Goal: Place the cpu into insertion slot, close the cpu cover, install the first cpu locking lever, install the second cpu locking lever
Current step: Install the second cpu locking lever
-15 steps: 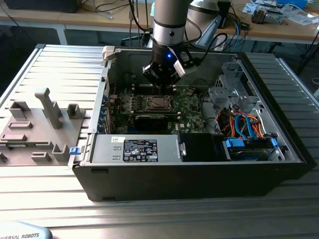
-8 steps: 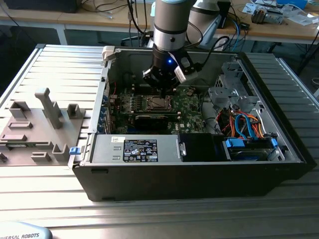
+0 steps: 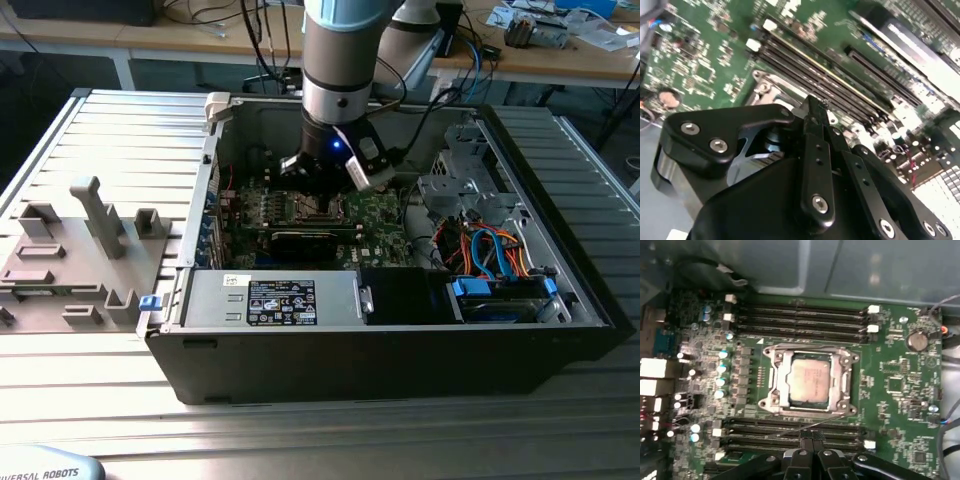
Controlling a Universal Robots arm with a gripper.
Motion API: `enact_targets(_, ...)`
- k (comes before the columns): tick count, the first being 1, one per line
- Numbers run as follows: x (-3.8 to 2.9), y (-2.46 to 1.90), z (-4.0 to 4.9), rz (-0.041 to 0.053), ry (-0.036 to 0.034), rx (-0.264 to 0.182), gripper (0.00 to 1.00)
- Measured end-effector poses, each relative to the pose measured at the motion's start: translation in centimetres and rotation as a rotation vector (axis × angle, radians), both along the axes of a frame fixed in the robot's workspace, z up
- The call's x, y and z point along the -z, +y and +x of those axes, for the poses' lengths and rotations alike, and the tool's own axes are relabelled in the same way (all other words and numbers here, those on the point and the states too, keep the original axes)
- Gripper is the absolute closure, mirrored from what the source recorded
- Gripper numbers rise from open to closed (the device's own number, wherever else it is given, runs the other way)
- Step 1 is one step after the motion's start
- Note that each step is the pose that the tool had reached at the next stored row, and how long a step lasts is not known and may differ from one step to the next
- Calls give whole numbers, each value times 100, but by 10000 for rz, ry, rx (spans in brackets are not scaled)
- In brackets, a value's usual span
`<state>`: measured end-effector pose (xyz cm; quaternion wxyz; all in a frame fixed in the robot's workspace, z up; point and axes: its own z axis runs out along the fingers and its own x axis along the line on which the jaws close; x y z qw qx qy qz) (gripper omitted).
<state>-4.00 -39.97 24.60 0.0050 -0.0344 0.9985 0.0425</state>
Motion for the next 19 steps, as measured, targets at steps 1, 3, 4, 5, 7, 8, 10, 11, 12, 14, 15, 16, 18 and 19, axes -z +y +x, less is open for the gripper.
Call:
enact_targets(1,5,-7,-44,49,-1,-1,89)
enact_targets(3,26,-30,-163,160,0,1,89)
enact_targets(4,41,-45,-224,195,-1,0,89)
enact_targets(5,50,-53,-256,206,0,0,89)
enact_targets(7,75,-75,-322,229,0,1,89)
enact_targets(8,90,-92,-342,235,-1,1,89)
enact_targets(10,129,-132,-362,242,0,-1,89)
enact_targets(11,153,-147,-365,248,-1,0,89)
enact_targets(12,172,-157,-367,253,-1,0,89)
enact_targets(14,198,-172,-370,265,0,0,89)
enact_targets(15,198,-182,-375,270,0,1,89)
enact_targets(16,199,-189,-380,272,-4,0,89)
enact_targets(18,196,-198,-395,273,-27,-1,89)
enact_targets(19,180,-200,-403,272,-41,-2,89)
